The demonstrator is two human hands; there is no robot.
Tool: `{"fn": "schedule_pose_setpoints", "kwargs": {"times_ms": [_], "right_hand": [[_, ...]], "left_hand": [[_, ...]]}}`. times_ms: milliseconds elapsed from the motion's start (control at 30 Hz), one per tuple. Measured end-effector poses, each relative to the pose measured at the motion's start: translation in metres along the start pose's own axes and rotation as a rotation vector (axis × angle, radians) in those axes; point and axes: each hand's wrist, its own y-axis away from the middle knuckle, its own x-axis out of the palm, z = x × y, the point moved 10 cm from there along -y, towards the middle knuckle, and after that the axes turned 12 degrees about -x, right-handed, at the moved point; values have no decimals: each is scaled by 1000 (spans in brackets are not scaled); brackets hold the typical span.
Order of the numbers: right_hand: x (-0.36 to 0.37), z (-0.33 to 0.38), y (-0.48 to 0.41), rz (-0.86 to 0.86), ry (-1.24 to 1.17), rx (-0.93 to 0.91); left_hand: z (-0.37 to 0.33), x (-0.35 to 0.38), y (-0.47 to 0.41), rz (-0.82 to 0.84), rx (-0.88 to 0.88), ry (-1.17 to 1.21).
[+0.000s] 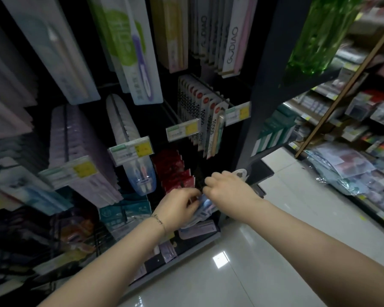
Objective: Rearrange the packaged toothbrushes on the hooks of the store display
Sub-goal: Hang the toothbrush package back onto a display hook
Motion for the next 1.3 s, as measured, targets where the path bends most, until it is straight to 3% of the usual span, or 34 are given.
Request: {"fn": "schedule_pose_setpoints", "kwargs": {"times_ms": [200, 400, 533, 667, 733, 967, 1300], "right_hand": [[-28, 17, -25, -140, 12, -91], [-40, 12, -23, -364, -169, -85], [-14, -15, -13, -357, -316, 49], [26, -49, -11, -118, -493, 260], [36, -57, -16, -100, -626, 295], [55, -78, -37, -258, -1164, 408], [63, -100, -55, -436, -1333, 433]], "left_hand": [[28, -19, 8, -92, -104, 176], [68, -32, 17, -185, -282, 223], [79, -31, 15, -177, -344, 324], [67, -33, 4, -197, -357, 441], [61, -33, -3, -205, -361, 522], [59, -31, -19, -234, -437, 634], [67, -29, -30, -273, -493, 709]]}}
